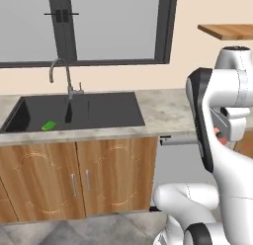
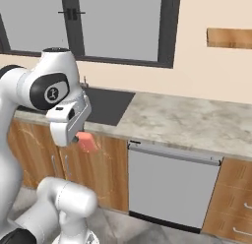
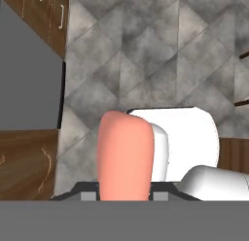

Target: Pick up the sponge and bar soap from the sink, and place them back in the shelves.

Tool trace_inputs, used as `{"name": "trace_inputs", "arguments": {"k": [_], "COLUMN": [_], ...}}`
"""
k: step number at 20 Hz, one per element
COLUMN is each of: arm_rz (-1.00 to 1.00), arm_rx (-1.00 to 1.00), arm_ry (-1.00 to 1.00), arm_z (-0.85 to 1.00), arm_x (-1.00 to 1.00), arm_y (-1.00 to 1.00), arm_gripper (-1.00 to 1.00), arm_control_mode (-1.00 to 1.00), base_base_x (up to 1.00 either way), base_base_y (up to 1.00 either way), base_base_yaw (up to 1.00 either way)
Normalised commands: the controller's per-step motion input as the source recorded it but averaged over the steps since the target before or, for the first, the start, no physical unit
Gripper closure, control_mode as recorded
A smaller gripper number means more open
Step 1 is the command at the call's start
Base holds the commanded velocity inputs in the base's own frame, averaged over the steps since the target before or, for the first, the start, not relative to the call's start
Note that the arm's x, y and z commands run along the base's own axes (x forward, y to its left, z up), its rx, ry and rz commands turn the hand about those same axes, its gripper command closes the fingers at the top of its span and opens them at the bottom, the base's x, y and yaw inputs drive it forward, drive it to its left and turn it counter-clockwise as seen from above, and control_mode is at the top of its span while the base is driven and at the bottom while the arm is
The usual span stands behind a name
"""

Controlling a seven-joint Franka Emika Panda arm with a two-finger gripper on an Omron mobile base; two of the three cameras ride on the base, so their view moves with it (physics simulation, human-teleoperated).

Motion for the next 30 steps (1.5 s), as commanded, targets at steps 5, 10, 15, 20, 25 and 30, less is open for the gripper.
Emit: {"name": "trace_inputs", "arguments": {"k": [5, 10, 15, 20, 25, 30], "arm_rz": [0.0, 0.0, 0.0, 0.0, 0.0, 0.0], "arm_rx": [0.0, 0.0, 0.0, 0.0, 0.0, 0.0], "arm_ry": [0.0, 0.0, 0.0, 0.0, 0.0, 0.0], "arm_z": [0.0, 0.0, 0.0, 0.0, 0.0, 0.0], "arm_x": [0.0, 0.0, 0.0, 0.0, 0.0, 0.0], "arm_y": [0.0, 0.0, 0.0, 0.0, 0.0, 0.0], "arm_gripper": [1.0, 1.0, 1.0, 1.0, 1.0, 1.0], "arm_control_mode": [1.0, 1.0, 1.0, 1.0, 1.0, 1.0], "base_base_x": [0.25, 0.3, 0.41, 0.42, 0.54, 0.5], "base_base_y": [-0.76, -0.76, -0.64, -0.32, -0.12, -0.17], "base_base_yaw": [0.0, 0.0, 0.0, -0.1, -0.17, -0.12]}}
